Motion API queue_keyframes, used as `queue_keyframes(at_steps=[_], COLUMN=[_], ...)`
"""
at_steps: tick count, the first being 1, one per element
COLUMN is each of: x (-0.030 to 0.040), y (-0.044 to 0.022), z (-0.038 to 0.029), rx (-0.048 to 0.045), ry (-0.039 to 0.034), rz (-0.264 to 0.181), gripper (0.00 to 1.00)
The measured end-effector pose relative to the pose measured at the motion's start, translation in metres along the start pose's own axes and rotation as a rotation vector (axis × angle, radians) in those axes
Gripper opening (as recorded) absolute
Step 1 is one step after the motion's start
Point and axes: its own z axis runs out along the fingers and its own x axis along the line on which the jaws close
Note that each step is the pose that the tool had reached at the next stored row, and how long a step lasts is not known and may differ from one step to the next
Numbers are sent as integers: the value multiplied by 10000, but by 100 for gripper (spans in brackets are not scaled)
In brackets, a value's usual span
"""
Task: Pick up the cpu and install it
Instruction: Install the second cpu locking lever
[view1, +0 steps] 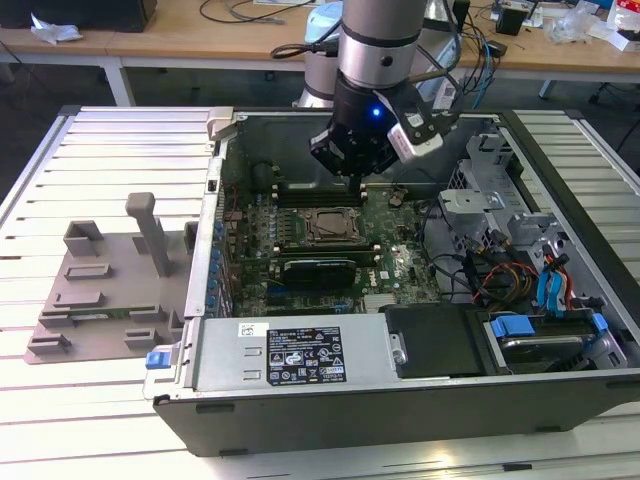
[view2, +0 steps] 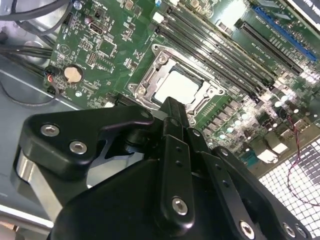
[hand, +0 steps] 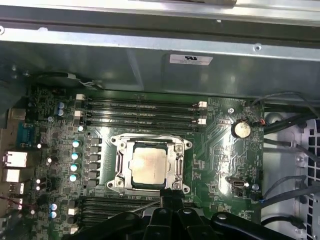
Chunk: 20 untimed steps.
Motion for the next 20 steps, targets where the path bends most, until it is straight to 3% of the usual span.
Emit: queue_keyframes(at_steps=[1,3,4,5,6,8,13,20], x=[3,9,18,24,41,67,175,178], y=[-56,-165,-255,-295,-343,-374,-384,-401], z=[0,6,15,27,114,184,244,352], rx=[-221,-426,-463,-464,-464,-465,-474,-475], ry=[-12,-23,-25,-25,-26,-26,-27,-27], rz=[1,2,2,3,2,3,3,2], gripper=[11,11,11,11,11,11,11,11])
